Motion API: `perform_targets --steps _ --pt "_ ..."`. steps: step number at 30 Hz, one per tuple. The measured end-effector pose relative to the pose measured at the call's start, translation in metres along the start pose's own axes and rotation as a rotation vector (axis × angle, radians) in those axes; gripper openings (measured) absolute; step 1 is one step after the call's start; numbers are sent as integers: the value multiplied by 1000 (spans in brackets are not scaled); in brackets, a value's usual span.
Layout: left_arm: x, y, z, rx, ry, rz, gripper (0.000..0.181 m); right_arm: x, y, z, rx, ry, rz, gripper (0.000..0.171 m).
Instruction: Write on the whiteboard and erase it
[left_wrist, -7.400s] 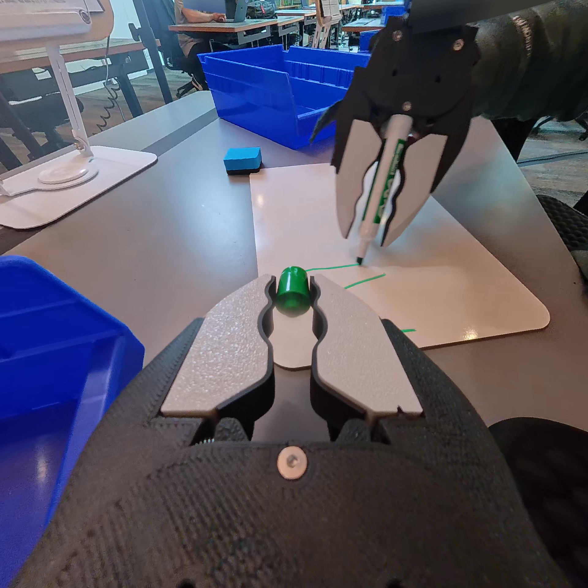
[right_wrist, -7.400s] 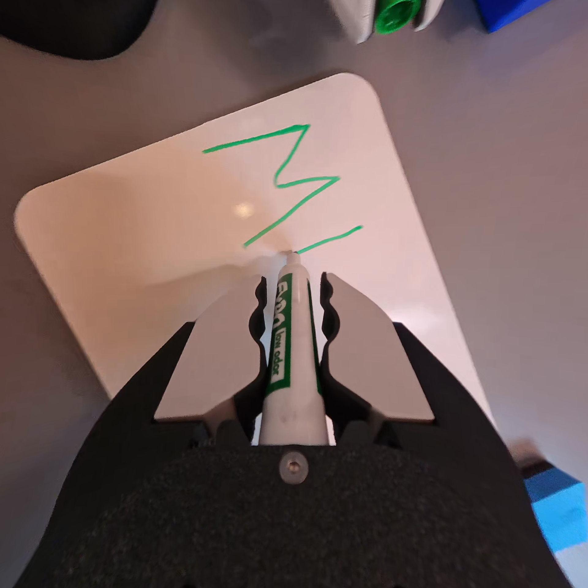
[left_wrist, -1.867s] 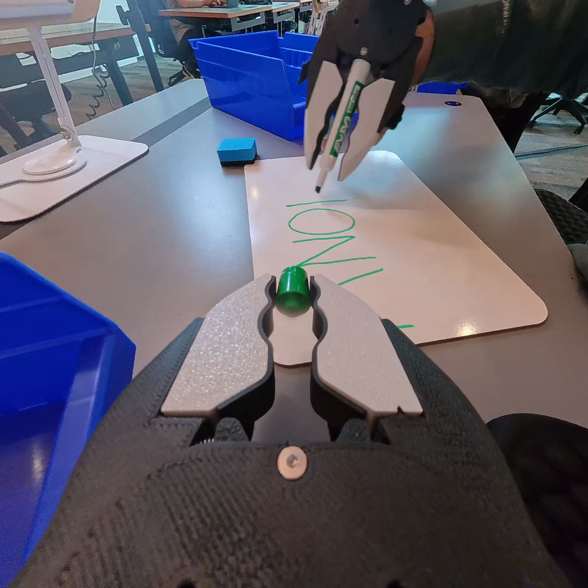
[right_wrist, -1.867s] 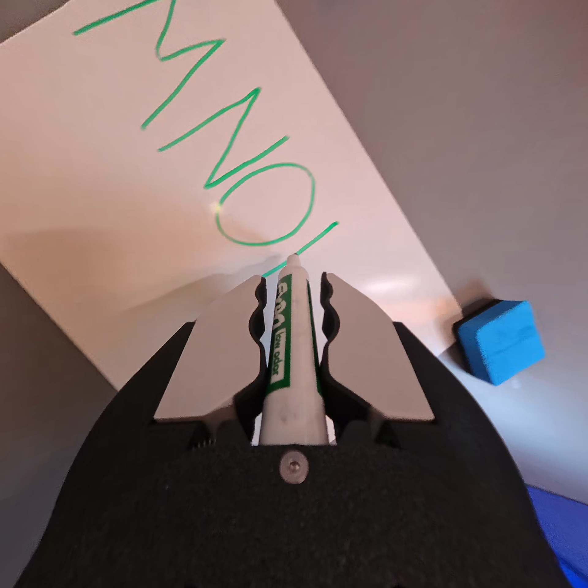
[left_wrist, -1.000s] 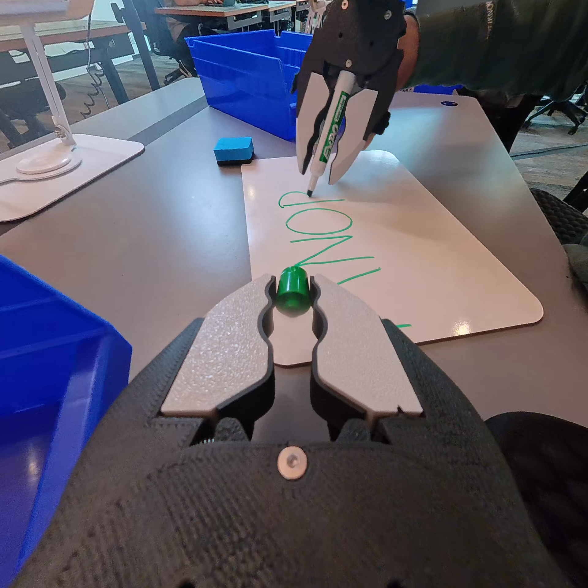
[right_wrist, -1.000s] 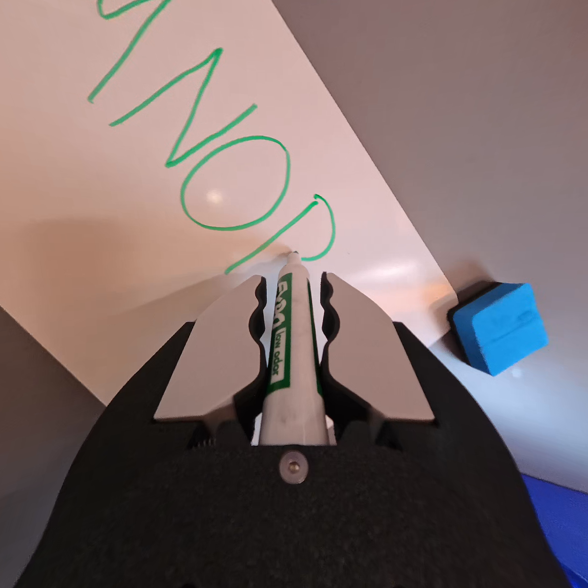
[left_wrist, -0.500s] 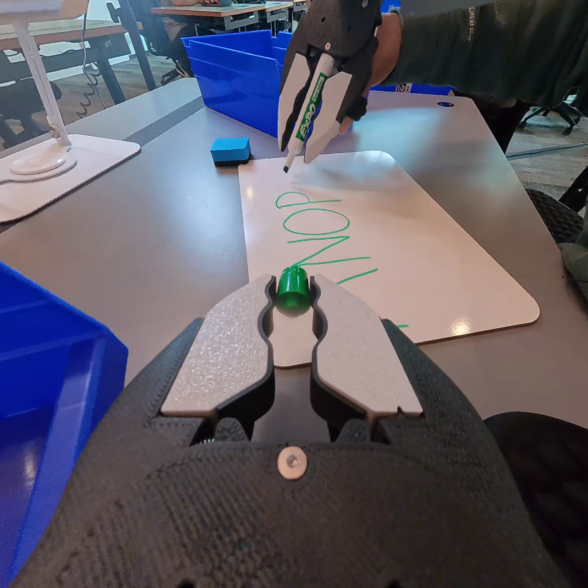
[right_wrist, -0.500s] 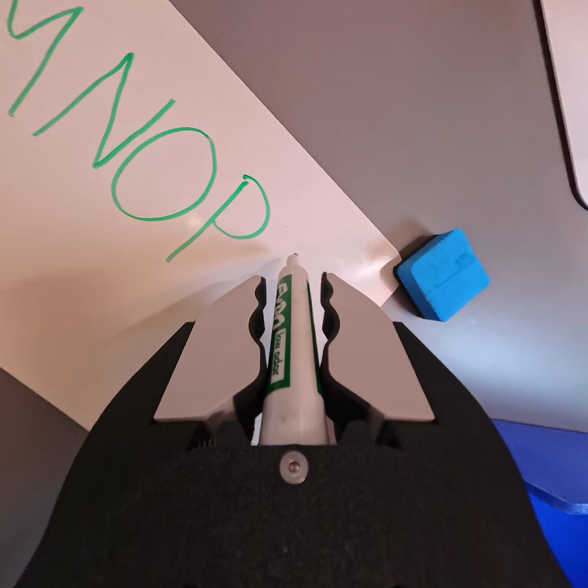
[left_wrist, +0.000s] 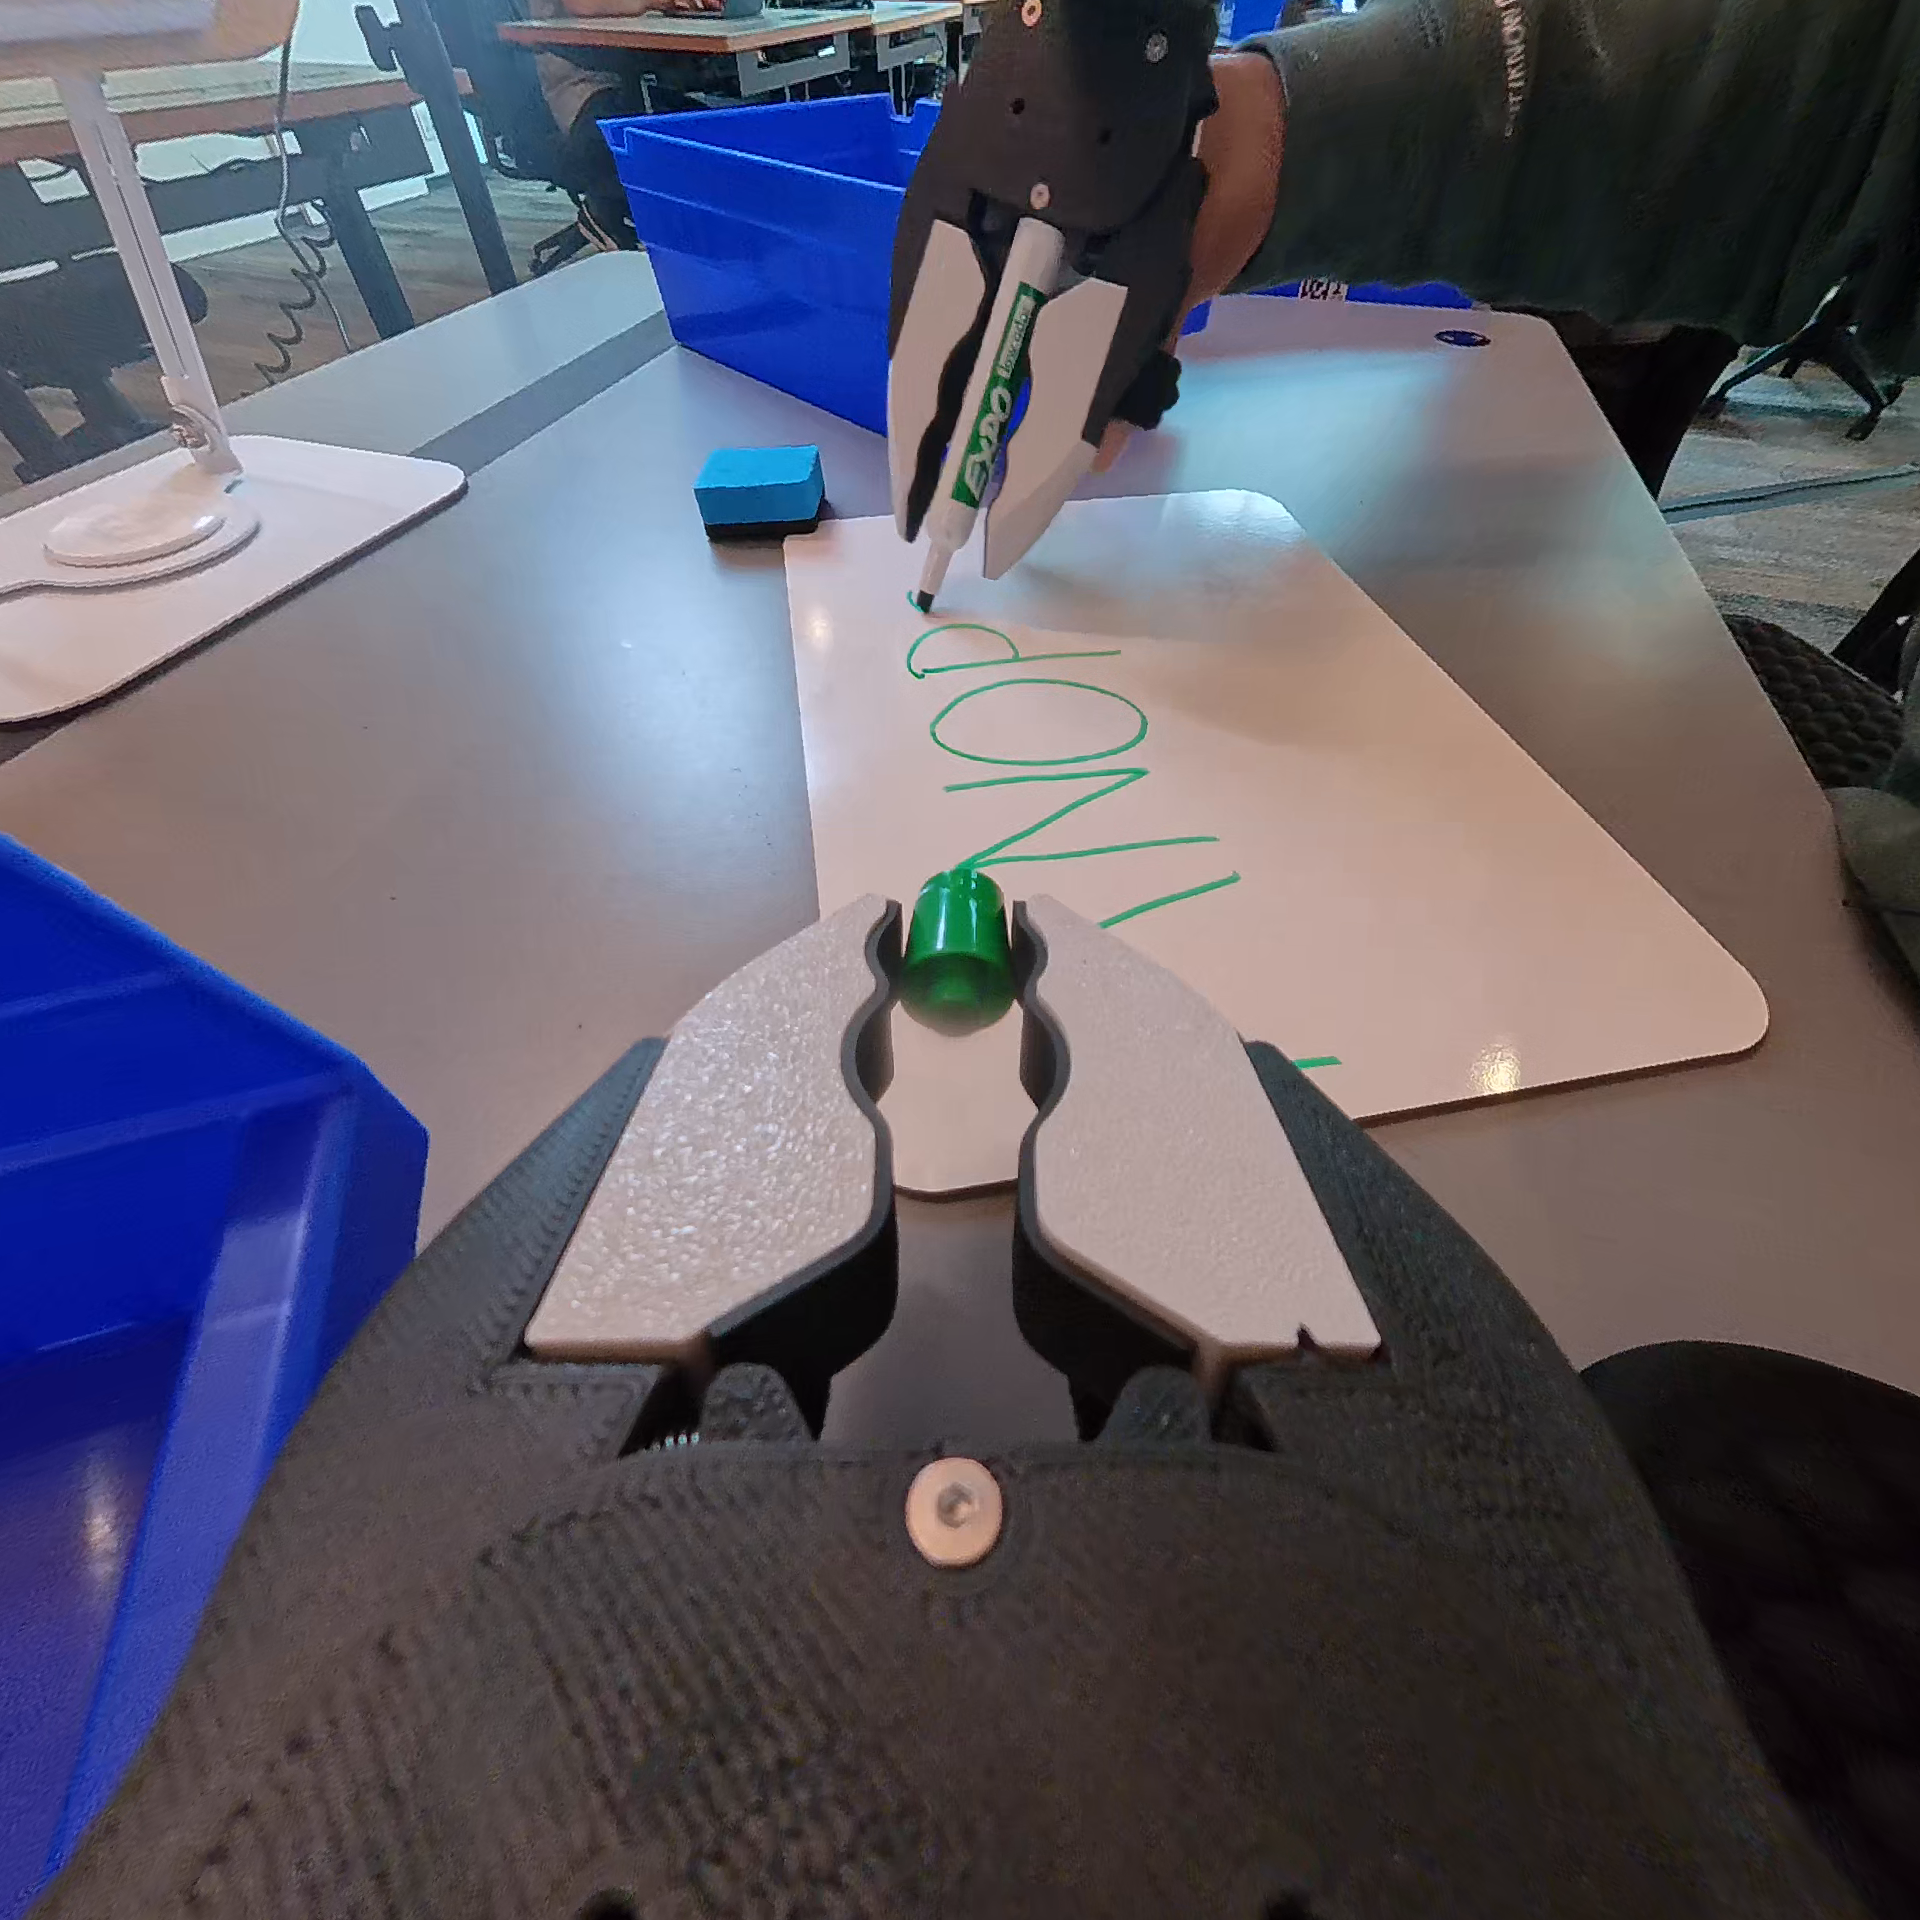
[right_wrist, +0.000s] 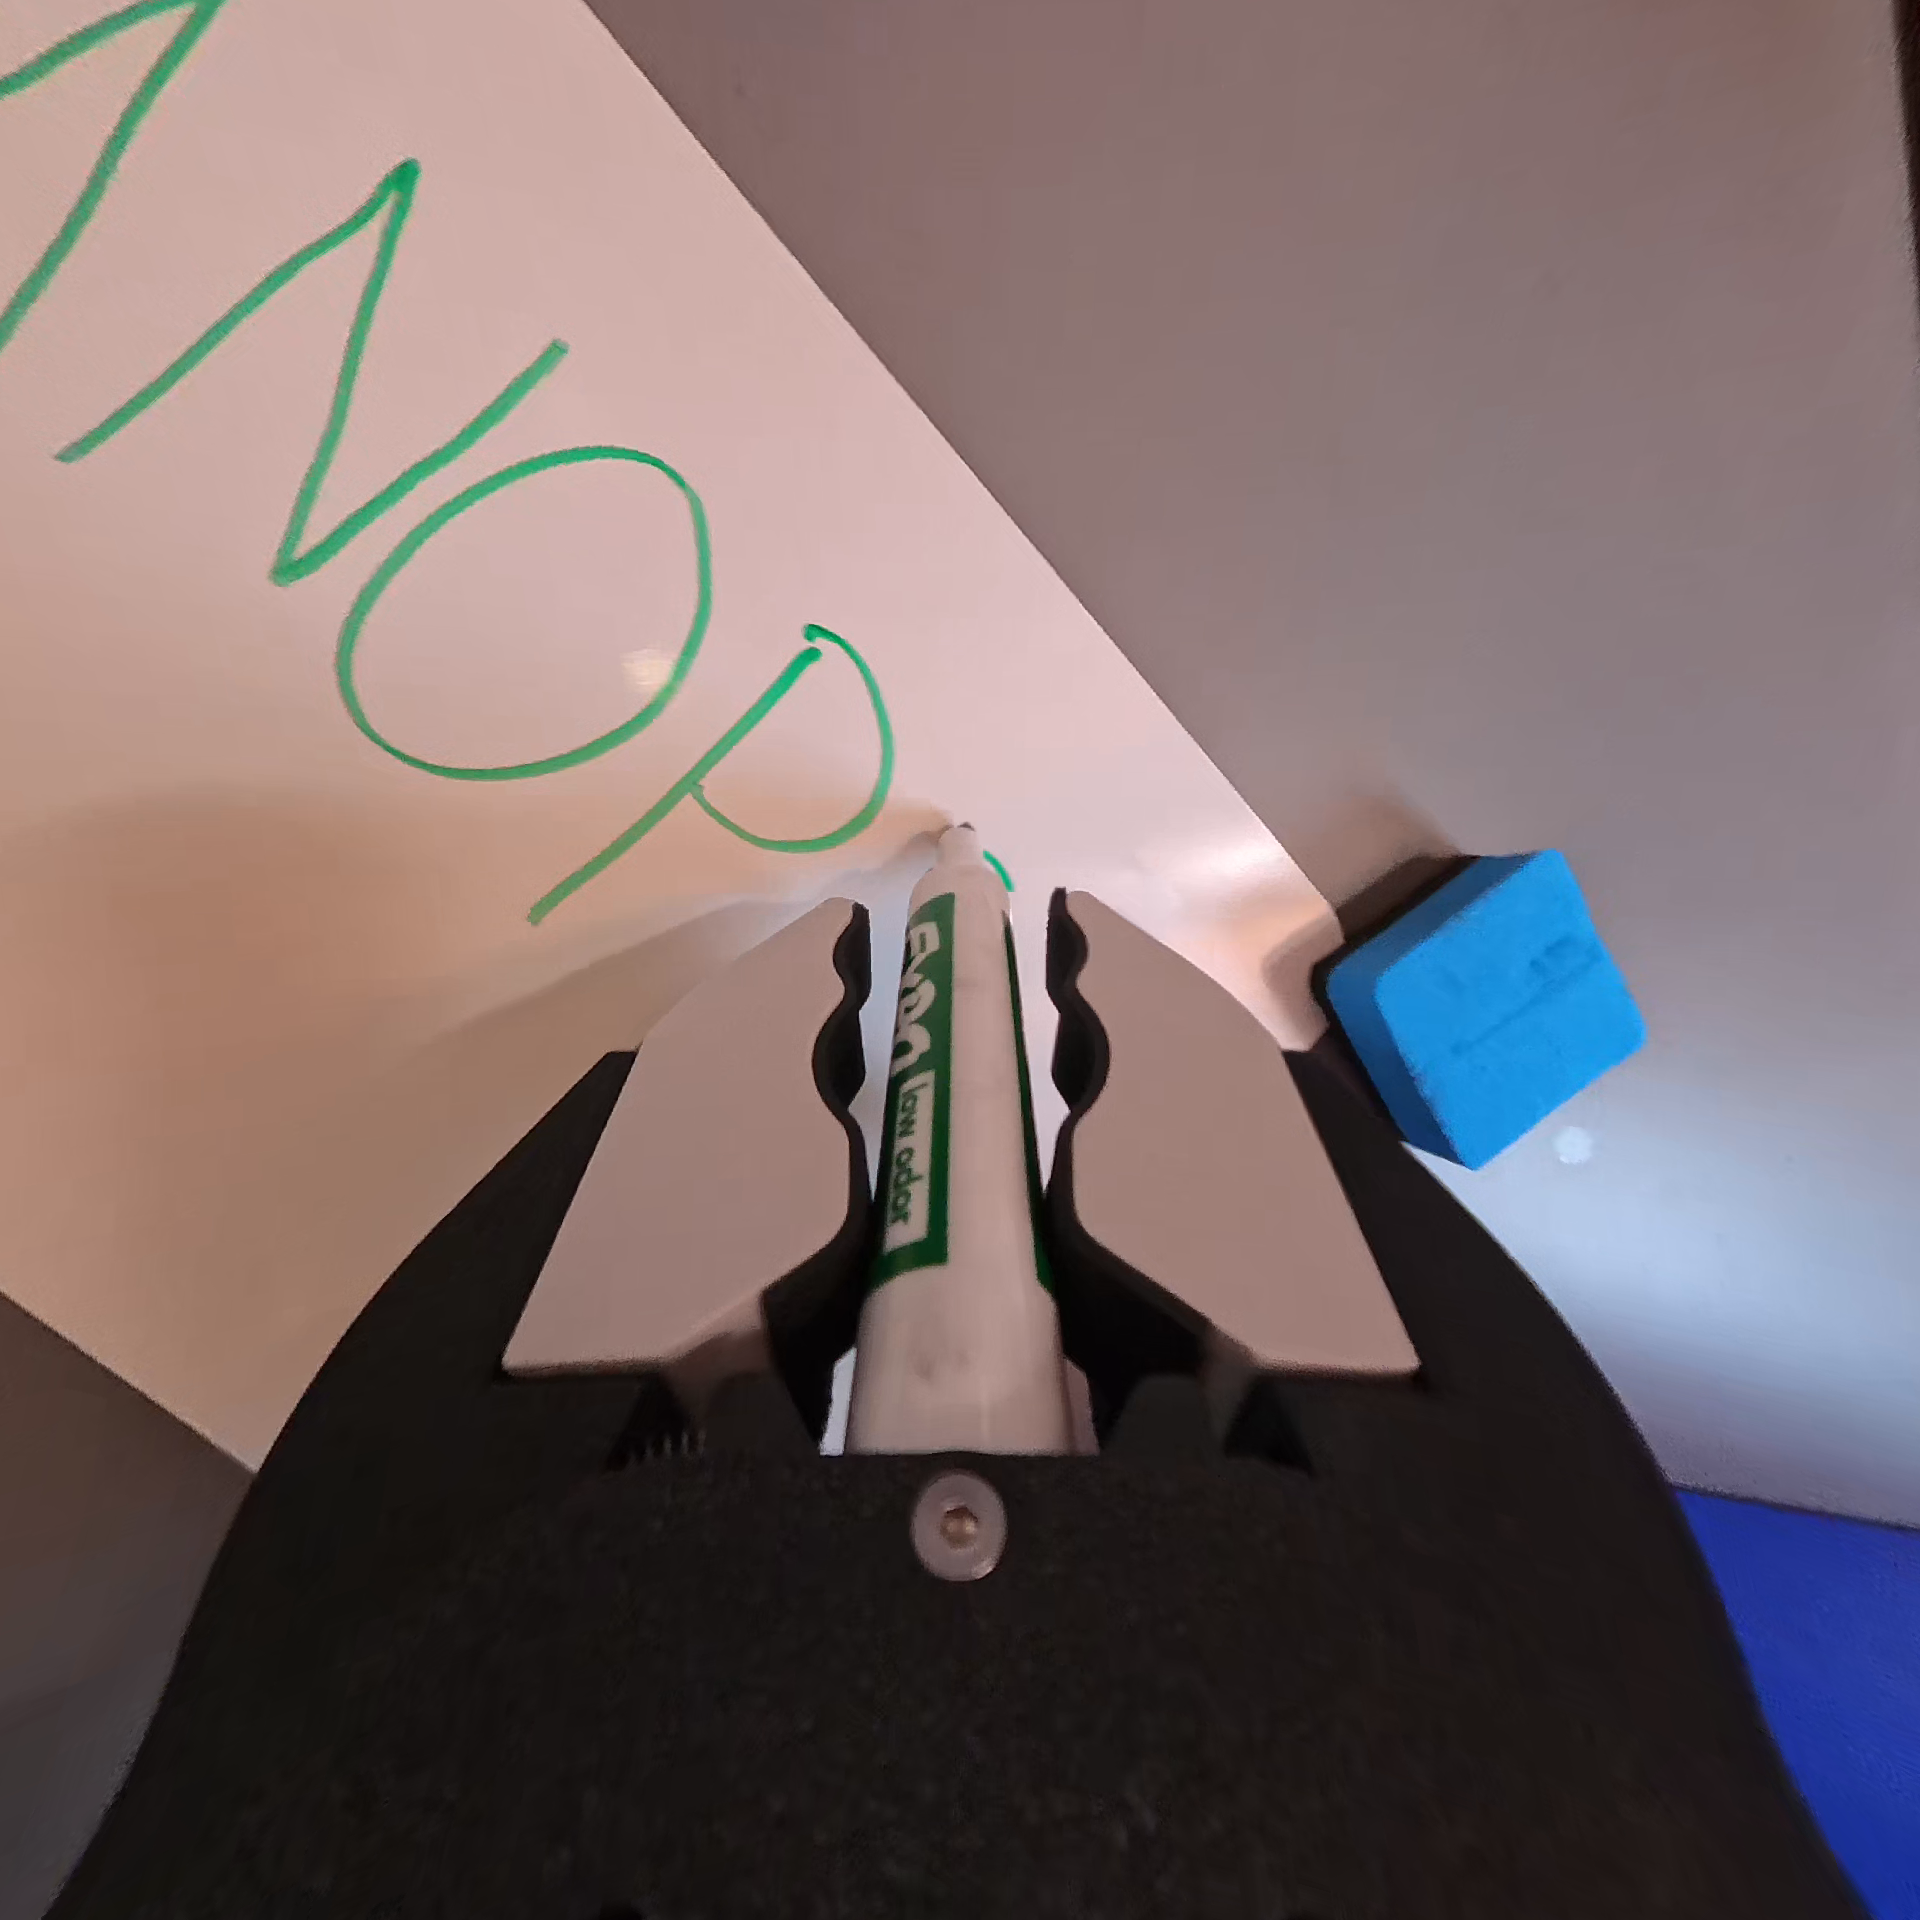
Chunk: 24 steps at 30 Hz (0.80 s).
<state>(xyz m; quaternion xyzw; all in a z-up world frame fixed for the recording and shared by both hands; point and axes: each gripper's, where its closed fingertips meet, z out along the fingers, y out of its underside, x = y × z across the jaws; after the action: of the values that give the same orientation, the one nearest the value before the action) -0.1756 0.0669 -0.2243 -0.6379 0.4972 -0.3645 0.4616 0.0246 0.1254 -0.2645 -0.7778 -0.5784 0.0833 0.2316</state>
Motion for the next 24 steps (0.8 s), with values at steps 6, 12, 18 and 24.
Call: perform_targets --steps 6,12,18,24 --pt "0 0 0 1 2 -2 20 -41 5 -9 -26 -101 -46 33" --pt "0 0 0 0 0 -2 20 -48 31 -25 -95 -101 -39 33" --pt "0 0 0 0 -1 -1 20 -8 34 -20 -109 -19 -17 34" --pt "0 0 -1 3 1 -5 20 9 9 -4 -74 -12 -46 34"
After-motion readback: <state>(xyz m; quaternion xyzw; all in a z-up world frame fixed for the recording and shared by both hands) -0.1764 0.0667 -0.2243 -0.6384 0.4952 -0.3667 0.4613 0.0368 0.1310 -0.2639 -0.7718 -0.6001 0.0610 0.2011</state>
